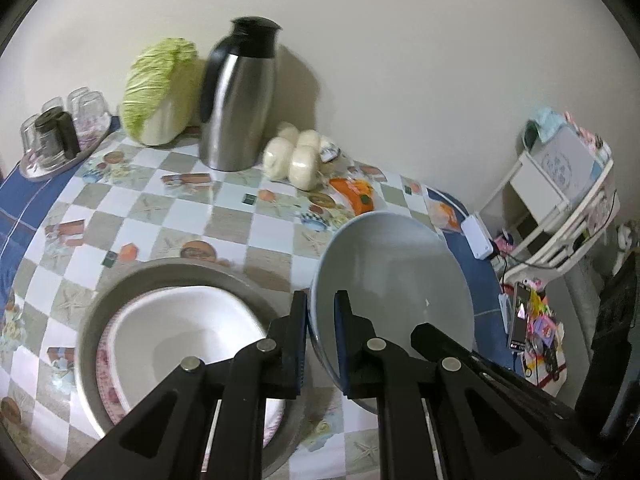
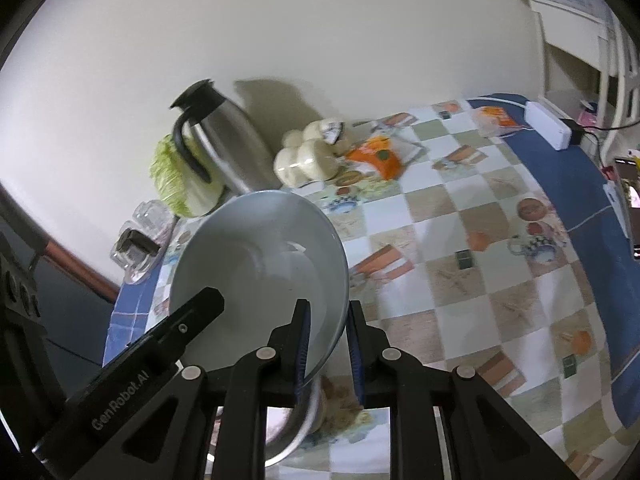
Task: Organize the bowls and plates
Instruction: 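Lift the plain white bowl with both tools over the steel basin, then lower the plain white bowl into the MAX bowl with both tools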
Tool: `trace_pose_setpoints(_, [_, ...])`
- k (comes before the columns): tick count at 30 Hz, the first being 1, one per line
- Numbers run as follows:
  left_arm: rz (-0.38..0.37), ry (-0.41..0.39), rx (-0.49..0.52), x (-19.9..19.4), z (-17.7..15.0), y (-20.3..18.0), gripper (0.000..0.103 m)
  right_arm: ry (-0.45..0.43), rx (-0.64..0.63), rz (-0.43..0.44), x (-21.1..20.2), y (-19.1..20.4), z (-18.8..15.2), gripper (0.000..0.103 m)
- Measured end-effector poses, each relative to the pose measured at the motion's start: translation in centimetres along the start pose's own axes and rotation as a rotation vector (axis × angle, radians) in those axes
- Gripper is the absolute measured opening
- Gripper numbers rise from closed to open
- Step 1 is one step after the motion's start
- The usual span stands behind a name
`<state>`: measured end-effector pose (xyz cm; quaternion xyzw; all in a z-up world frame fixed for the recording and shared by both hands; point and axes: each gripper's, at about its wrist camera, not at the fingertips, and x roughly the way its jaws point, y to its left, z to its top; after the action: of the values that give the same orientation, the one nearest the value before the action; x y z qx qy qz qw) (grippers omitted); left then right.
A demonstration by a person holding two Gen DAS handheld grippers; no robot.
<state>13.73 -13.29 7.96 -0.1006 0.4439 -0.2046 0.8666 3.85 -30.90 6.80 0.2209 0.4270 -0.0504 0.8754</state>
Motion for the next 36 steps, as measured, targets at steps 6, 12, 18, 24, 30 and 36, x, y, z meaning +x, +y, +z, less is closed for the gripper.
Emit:
trace_pose_setpoints(6, [0.006,-0.032,-0.068,-2.0,0.1,3.4,0.012,0.005,-0.068,0.031,0.1,3.6,-0.7,0.020])
trace_pose_setpoints(12, [0.020,-0.072,-0.125,-4.2,0.2,6.6,0.012,0.023,-0.118,0.071,0.8,6.9,-1.5,0.020])
trace_pose_setpoints(18, [0.029,-0.079,-0.179,-5.2,-0.1,9.6,0.012,0.045,-0.167,0.091,1.7,9.8,-2.4,0.021])
trace_pose_setpoints(24, [0.035,-0.069,-0.206,-5.5,-0.4,11.1,0.012,0.067,-0.205,0.082,2.4,11.5,-3.3,0.021])
trace_pose_setpoints(30, [0.027,-0.048,-0.207,-5.3,-0.6,11.6,0.012,0.079,-0.224,0.070,2.8,12.0,-3.7,0.021])
trace_pose_setpoints(36, [0.031,0.011,-0.192,-3.8,-1.0,11.1,0.012,0.104,-0.217,0.037,3.5,11.3,-3.8,0.022])
